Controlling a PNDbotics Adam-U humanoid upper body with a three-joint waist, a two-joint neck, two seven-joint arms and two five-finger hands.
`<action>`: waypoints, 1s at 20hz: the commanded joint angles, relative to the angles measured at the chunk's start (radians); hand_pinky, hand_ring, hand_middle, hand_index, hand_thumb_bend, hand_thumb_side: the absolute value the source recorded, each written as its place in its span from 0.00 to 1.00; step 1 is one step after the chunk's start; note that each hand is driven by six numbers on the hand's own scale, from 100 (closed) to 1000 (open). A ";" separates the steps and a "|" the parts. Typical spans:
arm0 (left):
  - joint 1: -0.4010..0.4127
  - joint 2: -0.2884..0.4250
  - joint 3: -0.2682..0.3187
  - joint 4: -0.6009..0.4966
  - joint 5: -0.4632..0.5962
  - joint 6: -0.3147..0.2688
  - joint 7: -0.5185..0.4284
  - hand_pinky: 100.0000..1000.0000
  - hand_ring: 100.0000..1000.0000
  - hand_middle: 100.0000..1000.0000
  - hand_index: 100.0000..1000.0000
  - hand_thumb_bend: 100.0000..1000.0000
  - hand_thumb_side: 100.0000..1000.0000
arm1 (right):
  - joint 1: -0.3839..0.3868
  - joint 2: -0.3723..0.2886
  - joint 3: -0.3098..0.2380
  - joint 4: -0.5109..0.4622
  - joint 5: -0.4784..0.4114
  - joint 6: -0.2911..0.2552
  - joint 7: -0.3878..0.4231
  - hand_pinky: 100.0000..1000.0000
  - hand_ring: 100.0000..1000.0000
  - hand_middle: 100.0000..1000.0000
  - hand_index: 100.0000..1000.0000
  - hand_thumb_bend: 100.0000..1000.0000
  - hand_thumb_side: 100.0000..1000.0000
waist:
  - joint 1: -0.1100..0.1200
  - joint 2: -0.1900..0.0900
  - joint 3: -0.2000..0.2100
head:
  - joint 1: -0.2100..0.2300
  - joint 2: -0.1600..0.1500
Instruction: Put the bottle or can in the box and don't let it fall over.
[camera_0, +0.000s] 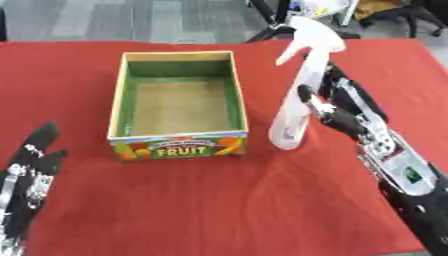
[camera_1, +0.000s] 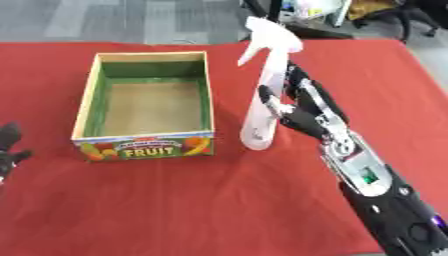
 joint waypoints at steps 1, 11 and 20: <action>-0.006 0.007 0.000 -0.014 0.000 -0.001 -0.003 0.86 1.00 0.95 0.89 0.43 0.73 | -0.020 -0.011 -0.002 0.001 -0.010 -0.004 0.004 0.84 0.99 1.00 1.00 0.15 0.41 | 0.001 -0.021 0.000 | -0.005 -0.001; -0.007 0.007 -0.001 -0.015 0.002 -0.001 -0.005 0.86 1.00 0.95 0.89 0.43 0.73 | -0.041 -0.001 0.006 0.033 -0.028 -0.008 0.005 0.84 0.99 1.00 1.00 0.14 0.41 | 0.003 -0.021 0.003 | -0.007 -0.001; -0.009 0.006 -0.002 -0.016 0.003 -0.002 -0.007 0.86 1.00 0.95 0.89 0.43 0.73 | -0.061 0.005 0.009 0.052 -0.030 -0.010 0.008 0.84 0.99 1.00 1.00 0.14 0.42 | 0.004 -0.021 0.006 | -0.009 -0.001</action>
